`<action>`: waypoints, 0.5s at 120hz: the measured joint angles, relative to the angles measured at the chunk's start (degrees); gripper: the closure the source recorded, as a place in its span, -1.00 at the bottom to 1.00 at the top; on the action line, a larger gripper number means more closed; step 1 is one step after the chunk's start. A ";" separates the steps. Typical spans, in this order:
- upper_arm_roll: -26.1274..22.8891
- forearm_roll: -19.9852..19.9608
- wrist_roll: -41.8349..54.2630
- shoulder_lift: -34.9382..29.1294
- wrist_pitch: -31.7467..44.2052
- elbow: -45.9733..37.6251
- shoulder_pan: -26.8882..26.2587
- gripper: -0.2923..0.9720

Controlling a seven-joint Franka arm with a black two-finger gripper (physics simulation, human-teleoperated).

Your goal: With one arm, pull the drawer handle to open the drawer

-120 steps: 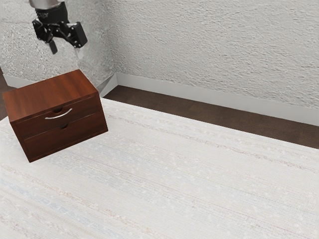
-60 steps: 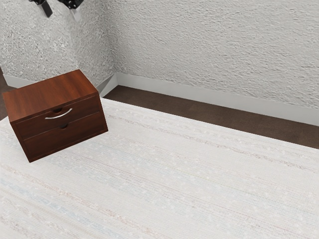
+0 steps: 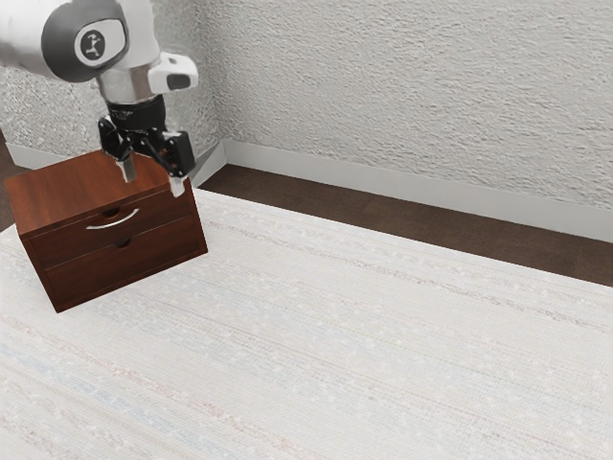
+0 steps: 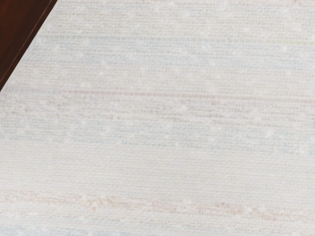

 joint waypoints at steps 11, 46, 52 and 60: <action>0.03 -0.35 0.84 -0.99 6.13 -6.91 0.00 -0.54; 3.86 0.86 14.65 -1.06 24.74 -17.98 0.98 -0.54; 4.61 2.17 16.98 -0.50 26.43 -18.45 1.32 -0.54; 5.03 3.33 19.82 0.54 28.56 -18.75 1.56 -0.54</action>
